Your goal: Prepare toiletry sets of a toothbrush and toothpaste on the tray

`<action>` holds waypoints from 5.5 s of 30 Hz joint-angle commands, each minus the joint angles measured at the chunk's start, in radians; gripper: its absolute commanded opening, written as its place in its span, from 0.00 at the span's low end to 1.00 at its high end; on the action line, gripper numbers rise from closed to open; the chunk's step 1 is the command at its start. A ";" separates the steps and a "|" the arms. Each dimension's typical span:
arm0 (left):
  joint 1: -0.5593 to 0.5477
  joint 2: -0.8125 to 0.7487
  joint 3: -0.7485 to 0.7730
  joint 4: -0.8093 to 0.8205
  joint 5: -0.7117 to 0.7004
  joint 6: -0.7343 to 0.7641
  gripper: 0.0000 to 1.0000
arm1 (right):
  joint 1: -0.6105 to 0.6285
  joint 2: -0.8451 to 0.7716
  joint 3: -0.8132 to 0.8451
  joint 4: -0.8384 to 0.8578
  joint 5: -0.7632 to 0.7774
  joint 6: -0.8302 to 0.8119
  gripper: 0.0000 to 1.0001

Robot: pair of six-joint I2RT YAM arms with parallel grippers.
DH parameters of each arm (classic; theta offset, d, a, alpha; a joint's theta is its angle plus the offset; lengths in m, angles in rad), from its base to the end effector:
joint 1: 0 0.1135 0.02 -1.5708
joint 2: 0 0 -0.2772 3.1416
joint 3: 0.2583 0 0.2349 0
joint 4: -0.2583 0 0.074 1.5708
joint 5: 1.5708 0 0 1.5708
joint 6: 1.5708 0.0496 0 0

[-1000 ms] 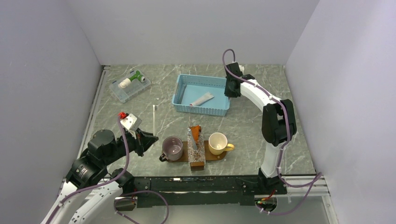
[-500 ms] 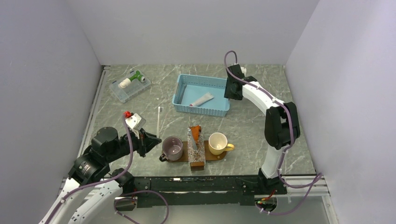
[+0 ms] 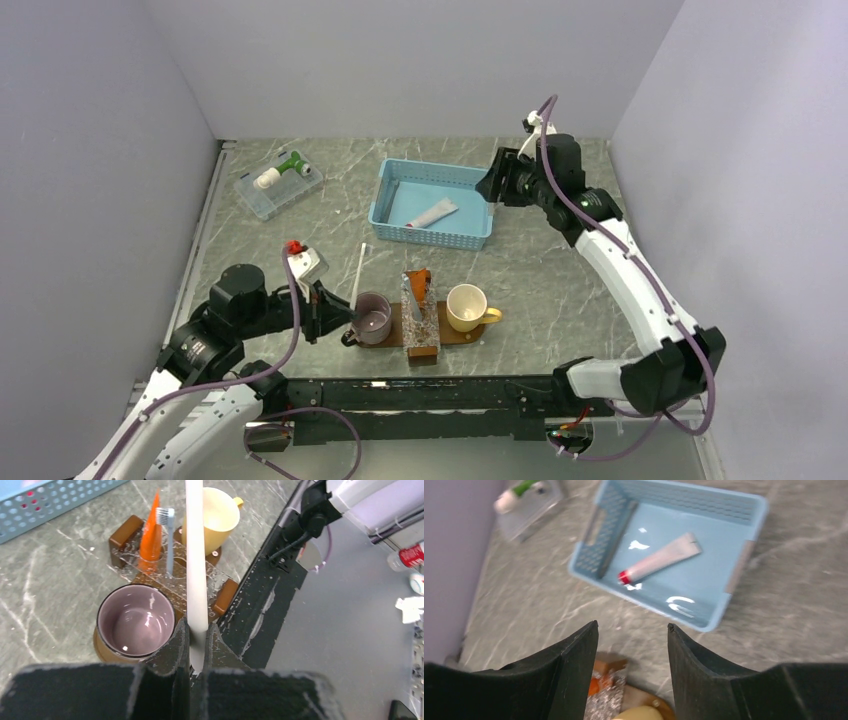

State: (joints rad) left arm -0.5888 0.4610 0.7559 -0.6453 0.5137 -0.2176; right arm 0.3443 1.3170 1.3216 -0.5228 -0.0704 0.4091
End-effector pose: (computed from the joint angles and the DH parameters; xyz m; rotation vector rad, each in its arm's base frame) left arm 0.0544 -0.0656 0.3200 0.7226 1.8783 -1.0213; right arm 0.2666 0.0993 0.3817 0.0255 2.1315 0.5252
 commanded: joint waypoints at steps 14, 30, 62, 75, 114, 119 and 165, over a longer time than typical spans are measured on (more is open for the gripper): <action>-0.023 0.060 -0.025 0.097 0.273 0.028 0.00 | 0.203 -0.130 0.079 0.058 -0.675 -0.046 0.62; -0.081 0.099 -0.023 0.087 0.261 0.025 0.00 | 0.446 0.047 0.366 -0.216 -0.662 -0.092 0.64; -0.099 0.113 -0.025 0.086 0.258 0.023 0.00 | 0.589 0.099 0.364 -0.318 -0.574 -0.151 0.30; -0.100 0.089 -0.016 0.069 0.184 0.018 0.52 | 0.588 0.067 0.330 -0.342 -0.502 -0.188 0.00; -0.094 0.037 0.012 0.016 -0.065 0.010 0.99 | 0.939 -0.025 0.170 -0.487 0.404 -0.024 0.00; -0.094 0.039 0.012 0.016 -0.063 0.011 0.99 | 0.938 -0.026 0.130 -0.439 0.374 -0.013 0.00; -0.091 0.047 0.011 0.014 -0.070 0.009 0.99 | 0.939 -0.055 -0.093 -0.263 0.401 0.058 0.00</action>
State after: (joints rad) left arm -0.6838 0.5068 0.7338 -0.6559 0.4461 -0.2047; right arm 1.2781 1.2655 1.2236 -0.8093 0.3157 0.4648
